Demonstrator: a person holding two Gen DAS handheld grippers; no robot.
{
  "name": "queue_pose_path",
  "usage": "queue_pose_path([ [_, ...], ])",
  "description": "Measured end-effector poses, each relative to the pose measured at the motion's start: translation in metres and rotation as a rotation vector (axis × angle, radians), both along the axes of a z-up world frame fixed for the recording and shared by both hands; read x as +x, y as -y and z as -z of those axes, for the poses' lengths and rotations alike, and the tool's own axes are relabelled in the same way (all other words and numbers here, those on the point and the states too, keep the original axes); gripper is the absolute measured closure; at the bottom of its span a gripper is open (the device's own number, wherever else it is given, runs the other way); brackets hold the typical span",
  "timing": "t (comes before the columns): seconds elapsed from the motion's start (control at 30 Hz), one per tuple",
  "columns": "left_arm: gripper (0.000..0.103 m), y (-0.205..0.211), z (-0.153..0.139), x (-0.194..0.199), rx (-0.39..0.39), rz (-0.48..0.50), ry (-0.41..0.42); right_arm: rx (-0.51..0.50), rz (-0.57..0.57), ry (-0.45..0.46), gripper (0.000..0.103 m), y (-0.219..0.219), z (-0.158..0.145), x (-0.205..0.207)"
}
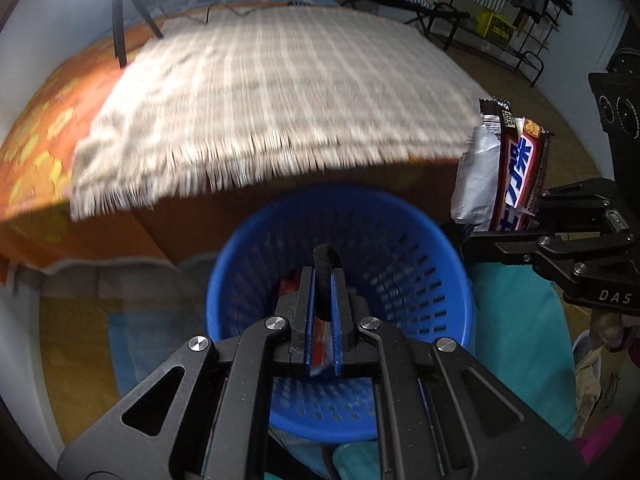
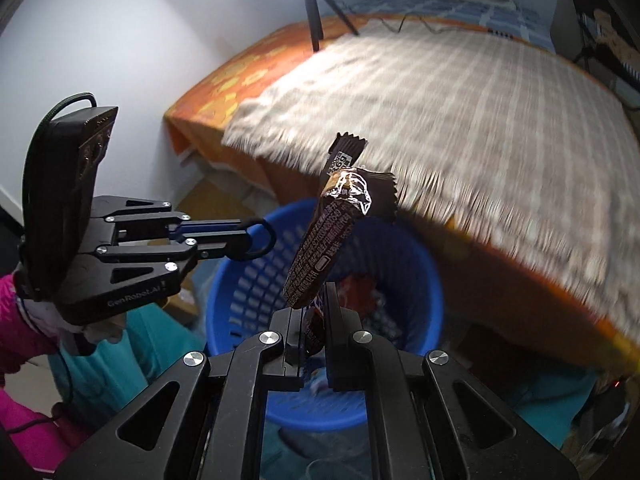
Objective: Collect trash
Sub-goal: 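Carry the hair tie and Snickers bar over the basket and release both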
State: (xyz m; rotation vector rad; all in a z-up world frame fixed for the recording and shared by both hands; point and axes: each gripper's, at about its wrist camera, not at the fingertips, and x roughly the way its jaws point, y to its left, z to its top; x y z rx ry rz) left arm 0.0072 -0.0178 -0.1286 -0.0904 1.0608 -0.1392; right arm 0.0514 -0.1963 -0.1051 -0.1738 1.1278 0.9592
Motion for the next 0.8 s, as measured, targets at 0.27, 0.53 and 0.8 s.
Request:
queue_pose_path([
  [0.27,0.098,0.008,0.026,-0.011,0.005,-0.002,-0.056,-0.035,-0.008,-0.041,0.098,-0.003,0.024,-0.021],
  [0.53,0.098,0.007,0.04,-0.012,0.024,-0.008,-0.082,-0.064,-0.011,-0.064,0.098,-0.007,0.045,-0.032],
  [0.8,0.098,0.005,0.059,-0.011,0.038,-0.011,-0.129,-0.079,0.013,-0.106,0.098,-0.004,0.067,-0.029],
])
